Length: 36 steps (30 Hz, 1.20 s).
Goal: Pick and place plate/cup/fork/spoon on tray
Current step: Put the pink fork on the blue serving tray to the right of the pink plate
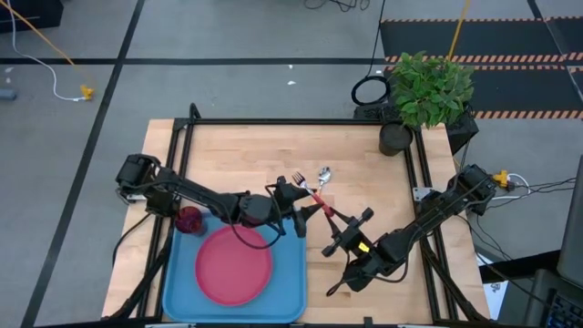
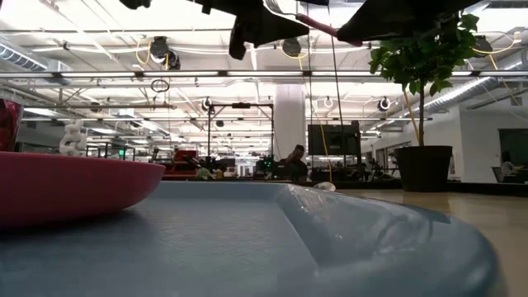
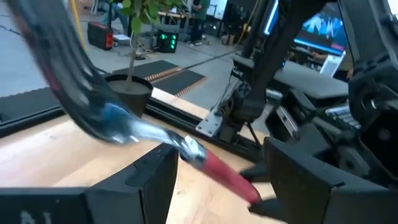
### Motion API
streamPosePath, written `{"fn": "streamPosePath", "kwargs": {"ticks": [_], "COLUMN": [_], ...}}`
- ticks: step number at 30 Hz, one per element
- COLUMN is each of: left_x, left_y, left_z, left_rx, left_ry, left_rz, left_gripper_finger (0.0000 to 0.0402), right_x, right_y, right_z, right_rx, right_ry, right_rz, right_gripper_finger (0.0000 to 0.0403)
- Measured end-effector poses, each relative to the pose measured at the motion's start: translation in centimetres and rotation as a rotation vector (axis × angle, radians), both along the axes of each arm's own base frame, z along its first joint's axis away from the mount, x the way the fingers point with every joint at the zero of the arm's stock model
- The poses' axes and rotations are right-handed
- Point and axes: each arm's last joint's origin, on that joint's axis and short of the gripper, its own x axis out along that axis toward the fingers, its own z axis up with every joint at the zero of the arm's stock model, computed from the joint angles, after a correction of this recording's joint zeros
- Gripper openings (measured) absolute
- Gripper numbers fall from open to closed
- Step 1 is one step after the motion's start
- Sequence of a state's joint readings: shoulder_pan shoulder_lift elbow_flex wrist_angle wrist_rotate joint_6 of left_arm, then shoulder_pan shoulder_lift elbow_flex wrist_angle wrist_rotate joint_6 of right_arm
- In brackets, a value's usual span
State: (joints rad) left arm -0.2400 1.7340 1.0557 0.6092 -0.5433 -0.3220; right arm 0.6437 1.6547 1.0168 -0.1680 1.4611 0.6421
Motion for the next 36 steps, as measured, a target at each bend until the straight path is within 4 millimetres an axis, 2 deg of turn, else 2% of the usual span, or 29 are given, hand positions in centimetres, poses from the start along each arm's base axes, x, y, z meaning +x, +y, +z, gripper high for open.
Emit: {"fn": "streamPosePath", "kwargs": {"ticks": [6,9,12,17,23,29,36], "left_x": [0.1,0.1,0.1,0.1,0.3,0.5,0.6], "left_y": [0.3,0.5,0.6,0.6,0.7,1.3,2.4], "left_z": [0.3,0.3,0.3,0.3,0.6,0.4,-0.3], "left_rx": [-0.003,-0.020,-0.022,0.009,0.033,0.056,0.054], "left_ry": [-0.032,-0.040,-0.040,-0.030,-0.038,-0.016,0.068], "left_rz": [0.009,0.013,0.017,0.014,-0.078,-0.160,-0.341], "left_gripper_finger": [0.0236,0.0224,0.0192,0.0114,0.0033,0.0033,0.0039], "right_x": [0.0,0.0,0.1,0.1,0.1,0.4,1.1], "right_y": [0.0,0.0,0.0,0.1,0.0,-0.2,-0.6], "right_z": [0.0,0.0,0.0,0.0,-0.1,-0.3,-0.3], "right_rx": [0.010,0.011,0.015,0.016,0.023,0.068,0.202], "right_ry": [0.009,0.007,0.002,0.001,0.017,0.067,0.164], "right_rz": [0.012,0.011,0.011,0.011,0.022,0.068,0.194], "right_gripper_finger": [0.0066,0.0066,0.0066,0.0066,0.0066,0.0069,0.0105]}}
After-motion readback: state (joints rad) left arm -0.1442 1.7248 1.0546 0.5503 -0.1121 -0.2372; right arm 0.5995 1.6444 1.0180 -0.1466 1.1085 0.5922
